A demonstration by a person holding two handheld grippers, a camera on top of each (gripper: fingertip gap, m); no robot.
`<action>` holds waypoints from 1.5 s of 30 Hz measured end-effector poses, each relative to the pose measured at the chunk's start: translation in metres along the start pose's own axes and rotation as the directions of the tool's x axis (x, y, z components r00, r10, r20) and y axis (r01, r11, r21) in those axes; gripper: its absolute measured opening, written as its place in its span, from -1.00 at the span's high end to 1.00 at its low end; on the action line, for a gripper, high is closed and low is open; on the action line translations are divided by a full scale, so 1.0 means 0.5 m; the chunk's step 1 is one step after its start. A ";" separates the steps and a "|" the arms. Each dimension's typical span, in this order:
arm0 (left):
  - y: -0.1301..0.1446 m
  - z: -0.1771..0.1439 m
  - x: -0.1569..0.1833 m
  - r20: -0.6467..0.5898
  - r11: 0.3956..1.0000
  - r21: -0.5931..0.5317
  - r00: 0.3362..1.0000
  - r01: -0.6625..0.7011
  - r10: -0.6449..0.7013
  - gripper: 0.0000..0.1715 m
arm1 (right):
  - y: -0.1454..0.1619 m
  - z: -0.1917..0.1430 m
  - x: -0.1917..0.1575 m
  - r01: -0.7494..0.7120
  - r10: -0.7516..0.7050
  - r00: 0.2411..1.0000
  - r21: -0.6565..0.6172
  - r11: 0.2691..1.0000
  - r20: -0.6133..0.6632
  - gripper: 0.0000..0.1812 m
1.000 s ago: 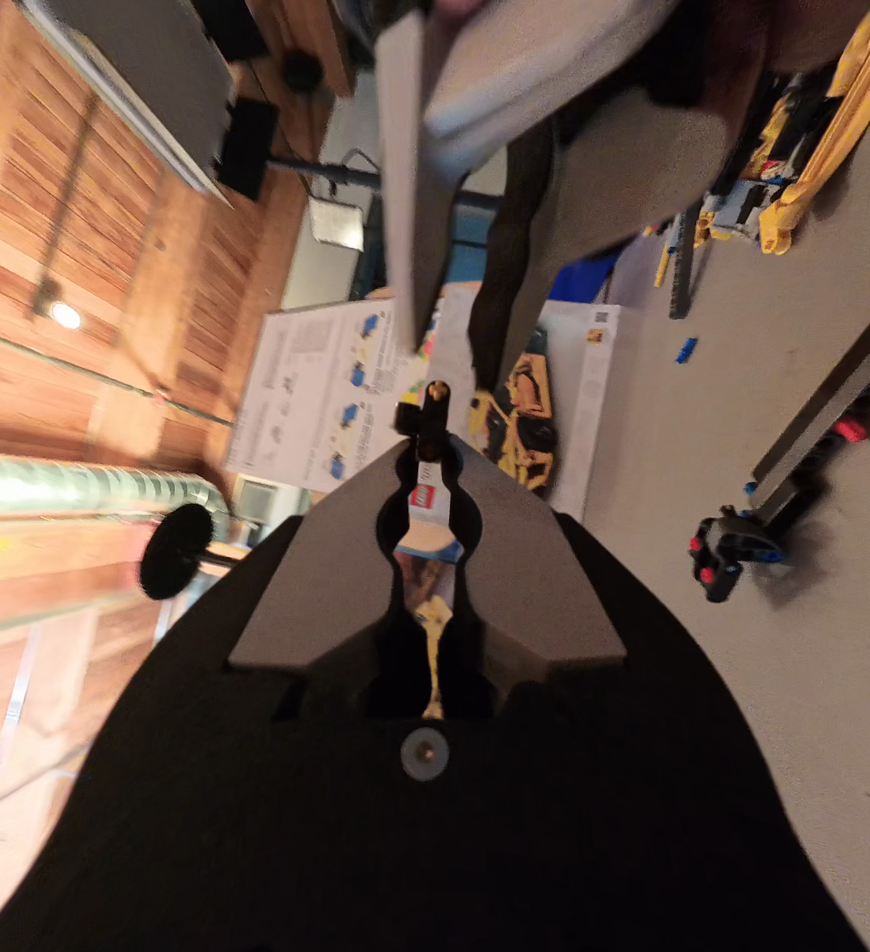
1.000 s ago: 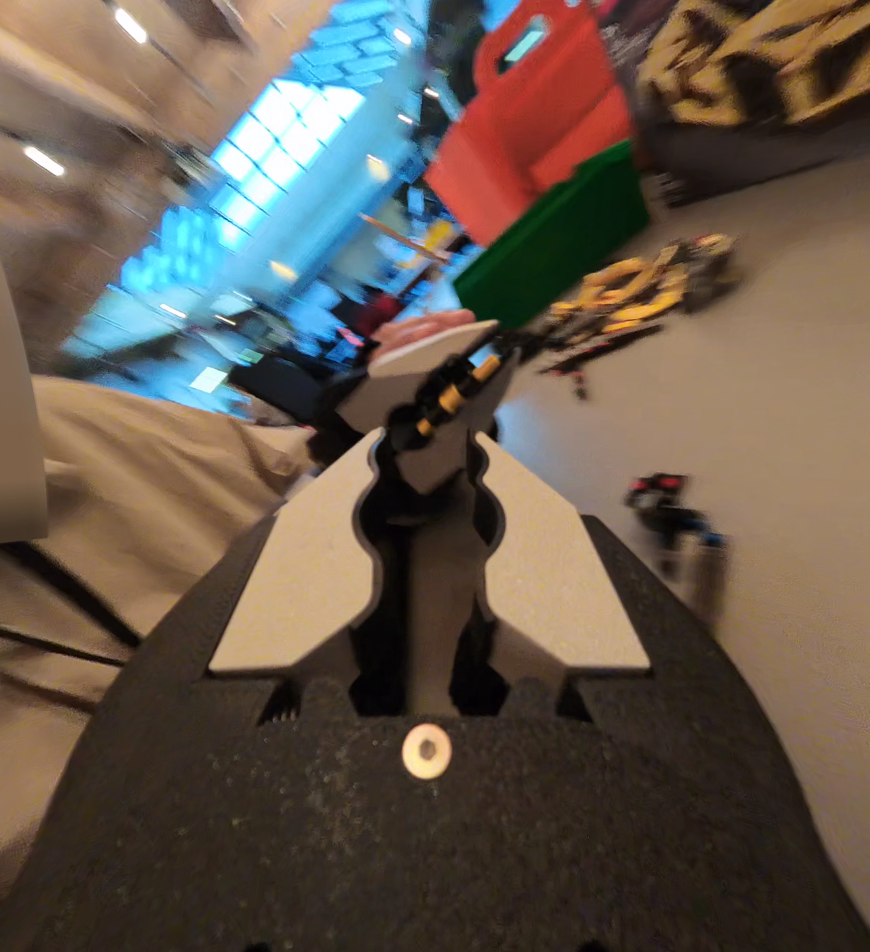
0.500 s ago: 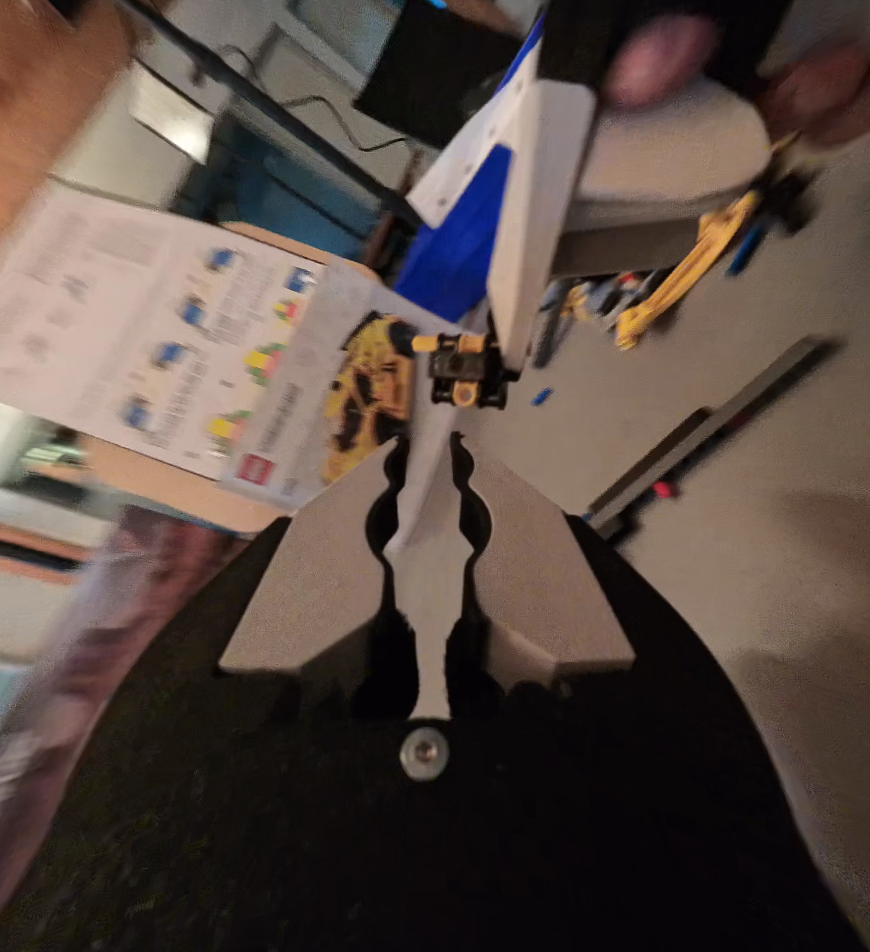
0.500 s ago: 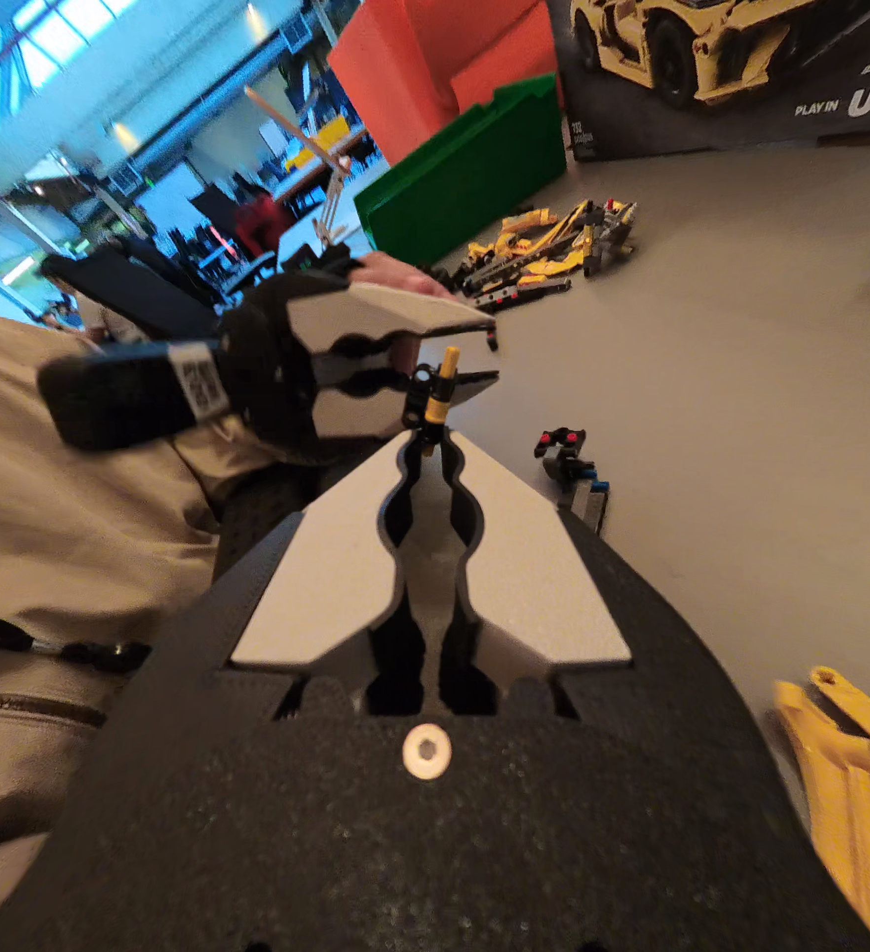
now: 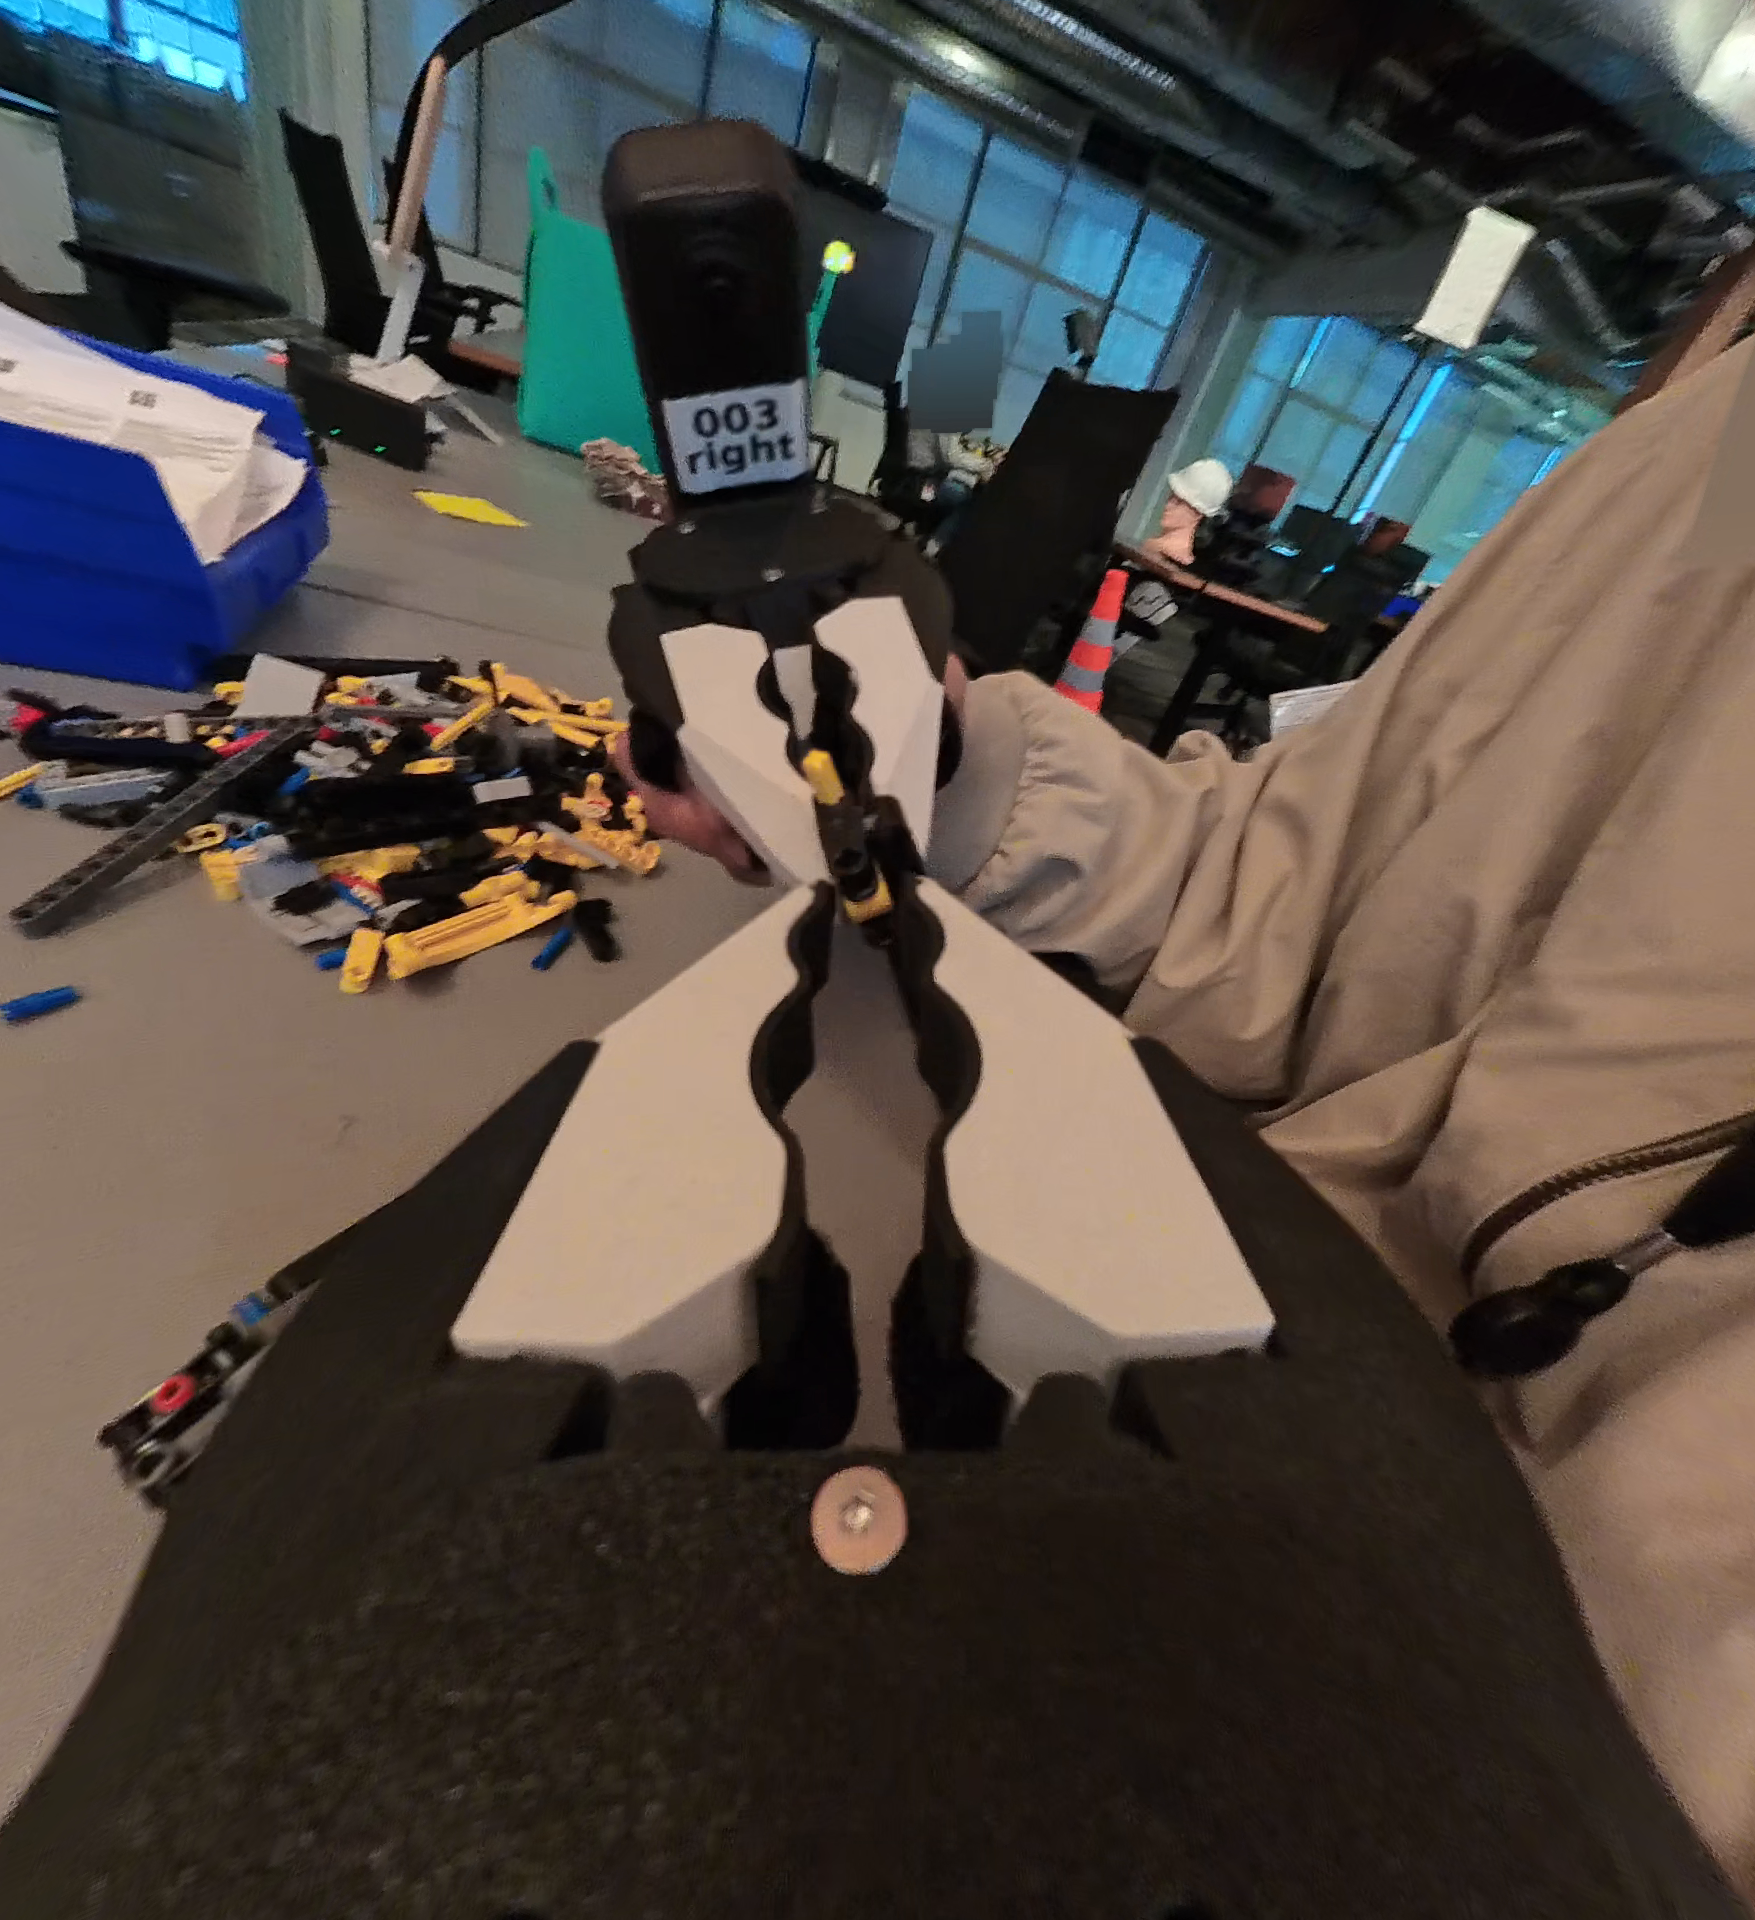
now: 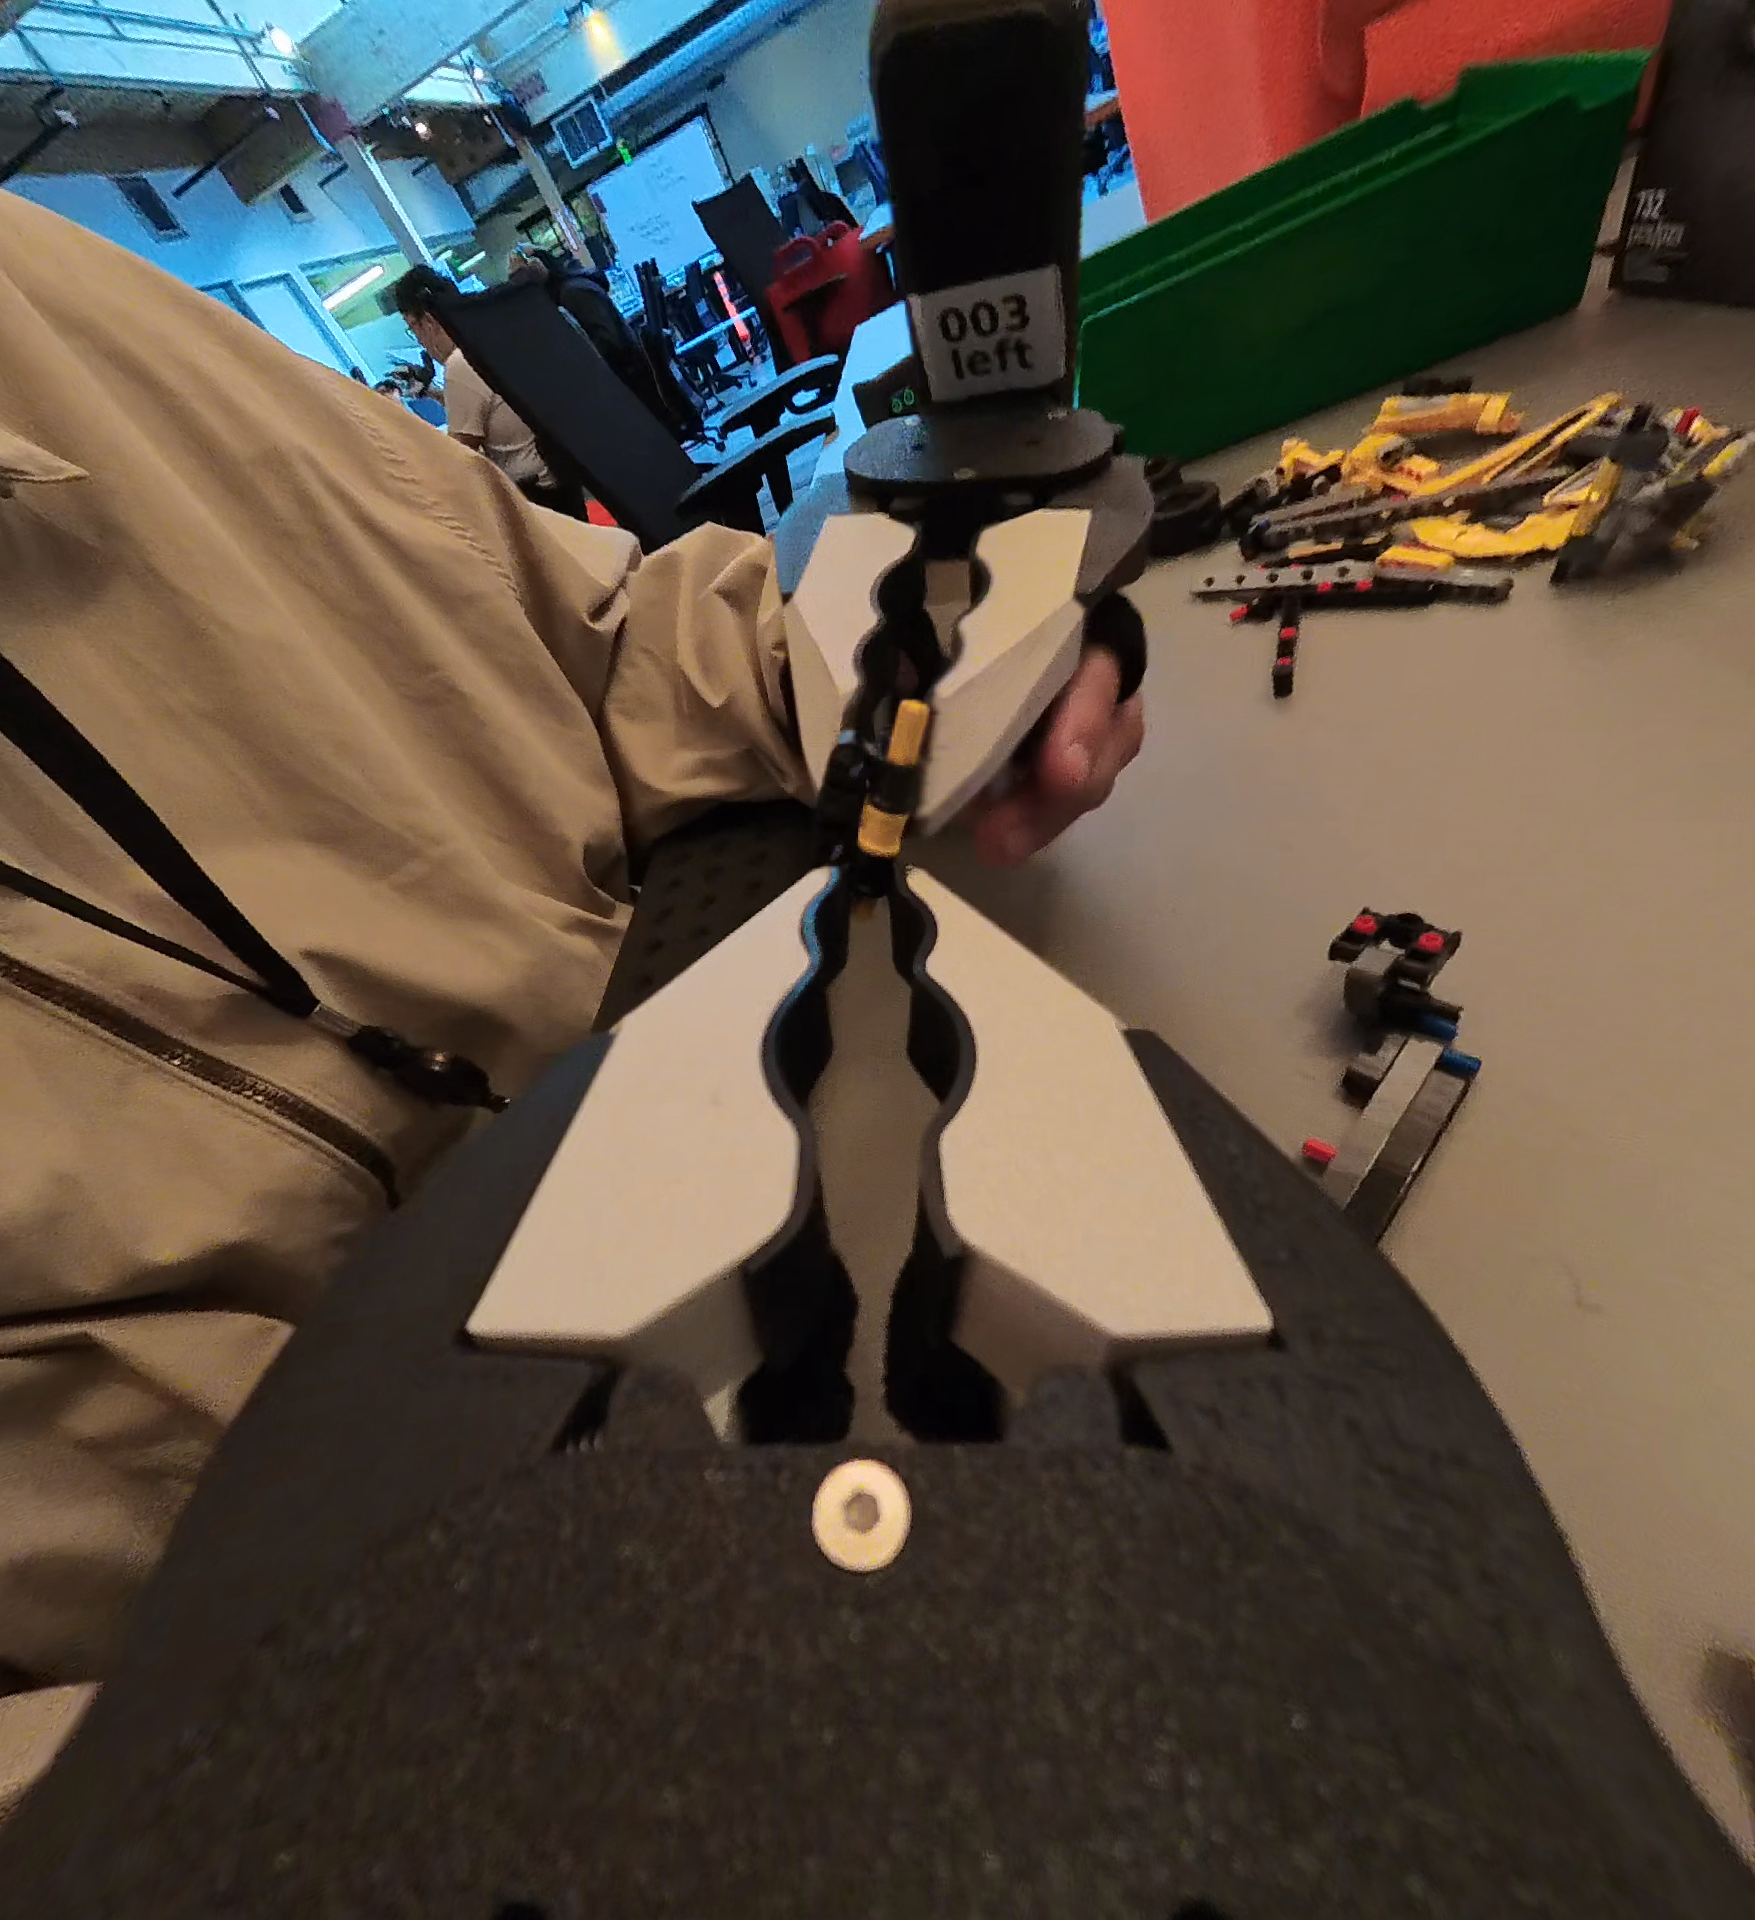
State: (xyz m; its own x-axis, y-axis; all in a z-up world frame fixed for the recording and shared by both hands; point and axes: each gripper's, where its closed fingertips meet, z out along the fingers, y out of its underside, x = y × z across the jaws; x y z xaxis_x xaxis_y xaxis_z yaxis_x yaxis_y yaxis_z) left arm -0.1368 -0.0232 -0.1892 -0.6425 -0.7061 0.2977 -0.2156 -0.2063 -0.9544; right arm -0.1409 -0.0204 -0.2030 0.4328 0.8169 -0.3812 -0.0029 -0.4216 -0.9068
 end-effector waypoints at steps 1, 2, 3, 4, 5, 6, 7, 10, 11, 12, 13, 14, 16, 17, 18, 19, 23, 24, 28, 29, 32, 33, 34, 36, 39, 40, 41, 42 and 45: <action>-0.003 -0.001 0.000 0.000 1.000 0.009 1.000 0.002 -0.002 0.89 | -0.004 0.000 -0.001 0.014 -0.014 1.000 0.013 1.000 0.000 0.94; -0.007 -0.002 -0.002 0.011 1.000 0.016 1.000 -0.001 0.001 0.90 | -0.008 -0.001 0.003 0.034 -0.033 0.999 0.023 0.999 -0.017 0.94; -0.010 -0.003 -0.005 0.022 1.000 0.023 1.000 -0.016 0.016 0.90 | -0.011 -0.001 0.006 0.055 -0.054 0.998 0.029 0.998 -0.035 0.94; -0.014 -0.004 -0.007 0.037 0.999 0.035 0.999 -0.039 0.038 0.90 | -0.014 -0.001 0.008 0.080 -0.078 0.995 0.036 0.996 -0.054 0.94; -0.019 -0.005 -0.010 0.058 0.997 0.050 0.996 -0.067 0.064 0.90 | -0.018 -0.002 0.013 0.110 -0.106 0.991 0.041 0.993 -0.080 0.94; -0.023 -0.006 -0.014 0.085 0.993 0.063 0.992 -0.100 0.095 0.90 | -0.024 -0.005 0.017 0.133 -0.127 0.986 0.051 0.990 -0.107 0.94; -0.027 -0.008 -0.021 0.119 0.989 0.067 0.985 -0.135 0.127 0.91 | -0.029 -0.008 0.025 0.142 -0.132 0.981 0.061 0.988 -0.138 0.94; -0.034 -0.014 -0.045 0.236 0.972 0.037 0.947 -0.232 0.217 0.91 | -0.035 -0.015 0.055 0.159 -0.140 0.961 0.064 0.985 -0.240 0.90; -0.039 -0.018 -0.053 0.276 0.964 0.031 0.929 -0.263 0.245 0.91 | -0.037 -0.020 0.069 0.170 -0.145 0.947 0.064 0.983 -0.285 0.82; -0.043 -0.023 -0.063 0.321 0.957 0.020 0.909 -0.288 0.267 0.91 | -0.039 -0.027 0.085 0.179 -0.148 0.929 0.063 0.982 -0.338 0.75; -0.046 -0.030 -0.076 0.370 0.952 0.004 0.885 -0.305 0.282 0.91 | -0.041 -0.035 0.097 0.196 -0.160 0.909 0.056 0.979 -0.384 0.72; -0.048 -0.036 -0.089 0.412 0.948 -0.013 0.862 -0.319 0.295 0.91 | -0.048 -0.044 0.107 0.221 -0.177 0.882 0.053 0.974 -0.436 0.70; -0.049 -0.046 -0.109 0.481 0.940 -0.046 0.817 -0.339 0.318 0.91 | -0.071 -0.060 0.113 0.297 -0.225 0.811 0.050 0.953 -0.541 0.68; -0.048 -0.047 -0.116 0.500 0.938 -0.059 0.803 -0.343 0.325 0.91 | -0.081 -0.062 0.114 0.327 -0.241 0.774 0.044 0.944 -0.586 0.68; -0.046 -0.047 -0.119 0.511 0.936 -0.066 0.794 -0.345 0.328 0.91 | -0.089 -0.057 0.113 0.344 -0.242 0.748 0.048 0.938 -0.619 0.68; -0.046 -0.048 -0.123 0.524 0.936 -0.067 0.786 -0.346 0.328 0.91 | -0.093 -0.047 0.111 0.352 -0.236 0.731 0.058 0.934 -0.640 0.68; -0.041 -0.048 -0.132 0.547 0.938 -0.084 0.771 -0.336 0.326 0.91 | -0.083 -0.008 0.125 0.323 -0.200 0.688 0.048 0.945 -0.698 0.69; -0.041 -0.049 -0.133 0.550 0.936 -0.087 0.768 -0.340 0.330 0.91 | -0.085 -0.009 0.126 0.323 -0.188 0.678 0.059 0.944 -0.711 0.73; -0.048 -0.050 -0.129 0.551 0.935 -0.074 0.768 -0.346 0.327 0.91 | -0.090 -0.014 0.124 0.339 -0.181 0.651 0.068 0.938 -0.737 0.85; -0.047 -0.050 -0.130 0.556 0.933 -0.083 0.760 -0.351 0.335 0.91 | -0.090 -0.013 0.123 0.342 -0.187 0.648 0.062 0.938 -0.738 0.87; -0.043 -0.049 -0.134 0.563 0.929 -0.105 0.749 -0.355 0.349 0.91 | -0.086 -0.009 0.125 0.347 -0.200 0.635 0.044 0.937 -0.746 0.91; -0.042 -0.049 -0.134 0.561 0.926 -0.112 0.747 -0.360 0.358 0.91 | -0.085 -0.009 0.124 0.350 -0.206 0.632 0.038 0.936 -0.747 0.91; -0.042 -0.050 -0.134 0.561 0.924 -0.117 0.743 -0.365 0.365 0.91 | -0.085 -0.009 0.123 0.358 -0.214 0.627 0.033 0.933 -0.749 0.92; -0.042 -0.049 -0.134 0.566 0.919 -0.127 0.733 -0.374 0.377 0.91 | -0.086 -0.009 0.122 0.367 -0.220 0.623 0.033 0.930 -0.751 0.92; -0.040 -0.051 -0.138 0.582 0.905 -0.167 0.702 -0.391 0.411 0.91 | -0.084 -0.007 0.125 0.382 -0.230 0.614 0.029 0.924 -0.755 0.92; -0.038 -0.052 -0.143 0.596 0.903 -0.185 0.686 -0.388 0.417 0.91 | -0.081 -0.008 0.128 0.380 -0.231 0.602 0.020 0.925 -0.764 0.93; -0.034 -0.052 -0.148 0.613 0.904 -0.202 0.671 -0.376 0.416 0.91 | -0.077 -0.008 0.133 0.363 -0.224 0.588 0.006 0.932 -0.777 0.93; -0.032 -0.051 -0.153 0.633 0.910 -0.211 0.659 -0.358 0.406 0.91 | -0.073 -0.011 0.136 0.341 -0.218 0.572 -0.013 0.940 -0.791 0.93; -0.038 -0.051 -0.159 0.679 0.929 -0.189 0.641 -0.318 0.358 0.91 | -0.076 -0.016 0.140 0.333 -0.212 0.514 -0.034 0.942 -0.831 0.93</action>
State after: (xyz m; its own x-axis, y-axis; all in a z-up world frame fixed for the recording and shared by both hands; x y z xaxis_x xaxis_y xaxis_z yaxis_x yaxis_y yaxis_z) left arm -0.1004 0.0540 -0.1943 0.0099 -0.9864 -0.1641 -0.1348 0.1613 -0.9777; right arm -0.1031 0.0494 -0.1939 0.9724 0.1822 0.1460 0.1725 -0.1388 -0.9752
